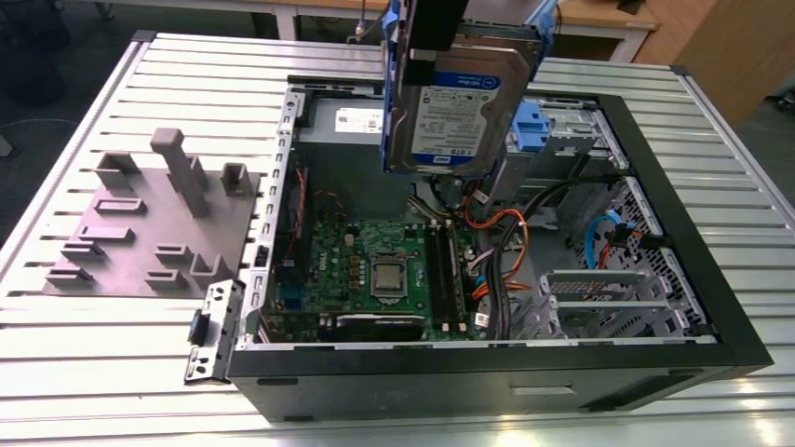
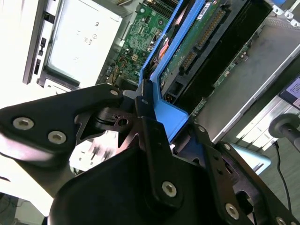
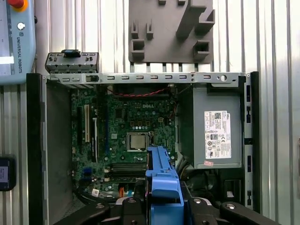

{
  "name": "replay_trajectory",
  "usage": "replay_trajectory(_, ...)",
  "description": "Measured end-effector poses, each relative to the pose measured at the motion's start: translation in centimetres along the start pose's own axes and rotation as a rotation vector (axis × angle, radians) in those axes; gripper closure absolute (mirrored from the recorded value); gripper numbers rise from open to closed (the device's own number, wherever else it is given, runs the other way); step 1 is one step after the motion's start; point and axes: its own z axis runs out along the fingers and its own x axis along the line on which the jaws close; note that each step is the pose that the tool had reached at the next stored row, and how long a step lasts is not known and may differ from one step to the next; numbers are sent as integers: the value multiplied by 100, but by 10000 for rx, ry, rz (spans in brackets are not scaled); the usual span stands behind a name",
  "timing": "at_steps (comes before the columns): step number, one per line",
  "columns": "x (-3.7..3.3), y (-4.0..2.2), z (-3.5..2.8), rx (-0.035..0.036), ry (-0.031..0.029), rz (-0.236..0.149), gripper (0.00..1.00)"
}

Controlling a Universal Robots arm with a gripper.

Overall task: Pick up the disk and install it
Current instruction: 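Insert the disk into the insertion slot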

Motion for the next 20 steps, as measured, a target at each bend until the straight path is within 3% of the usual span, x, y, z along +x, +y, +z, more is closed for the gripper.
replay_trajectory(11,95,-15,-1,1,7,1,64)
replay_trajectory(17,92,-147,0,0,8,0,64)
replay_trajectory(20,91,-175,1,1,8,0,64)
